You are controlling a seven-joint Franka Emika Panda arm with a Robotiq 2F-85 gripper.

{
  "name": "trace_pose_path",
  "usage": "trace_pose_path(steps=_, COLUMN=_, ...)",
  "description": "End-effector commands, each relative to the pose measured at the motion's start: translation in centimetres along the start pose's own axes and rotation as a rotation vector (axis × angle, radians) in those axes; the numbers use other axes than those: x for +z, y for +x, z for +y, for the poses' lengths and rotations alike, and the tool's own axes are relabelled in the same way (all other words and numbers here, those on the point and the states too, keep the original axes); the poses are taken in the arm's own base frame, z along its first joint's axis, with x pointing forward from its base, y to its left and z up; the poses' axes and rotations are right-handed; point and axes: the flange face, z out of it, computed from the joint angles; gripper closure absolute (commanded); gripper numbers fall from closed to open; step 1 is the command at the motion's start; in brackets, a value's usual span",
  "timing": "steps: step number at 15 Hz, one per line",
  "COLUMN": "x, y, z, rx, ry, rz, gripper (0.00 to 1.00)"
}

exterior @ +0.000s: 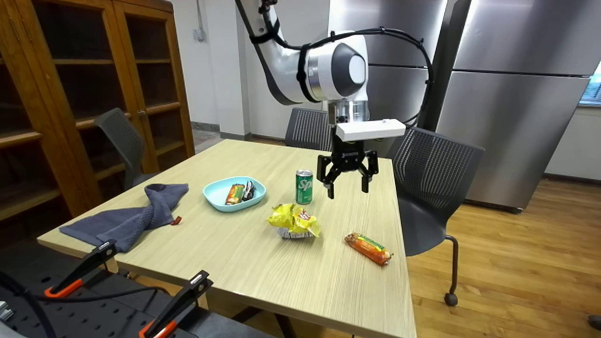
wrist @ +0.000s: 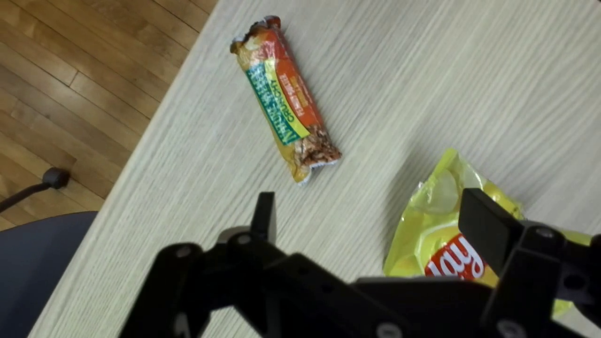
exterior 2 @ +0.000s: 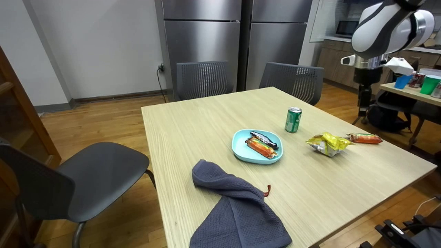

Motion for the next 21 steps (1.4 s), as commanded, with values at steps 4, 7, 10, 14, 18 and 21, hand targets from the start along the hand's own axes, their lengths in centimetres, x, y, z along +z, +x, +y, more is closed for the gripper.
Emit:
trace_pose_path(steps=4, x=4.6, y=-3.1, z=2.5, rx=-0.13, ry=0.027, rz=0.015, gripper=0.0)
trace_pose_path(steps=7, x=6.5, y=-3.1, z=3.1, rx=-0.152, ry=0.044, rz=-0.001, gripper=0.0)
trace_pose_path(steps=10, x=8.0, y=-2.8, z=3.6, rx=-0.173, ry=0.055, rz=-0.009, gripper=0.0)
trace_pose_path(steps=14, x=9.6, y=-2.4, z=4.3, rx=-0.196, ry=0.051, rz=-0.013, gripper=0.0)
trace_pose_path(steps=18, x=11.4, y=-2.1, z=4.5, rx=-0.222, ry=0.058, rz=-0.034, gripper=0.0)
trace_pose_path(steps=21, x=13.0, y=-2.1, z=4.4, rx=-0.225, ry=0.067, rz=-0.048, gripper=0.0)
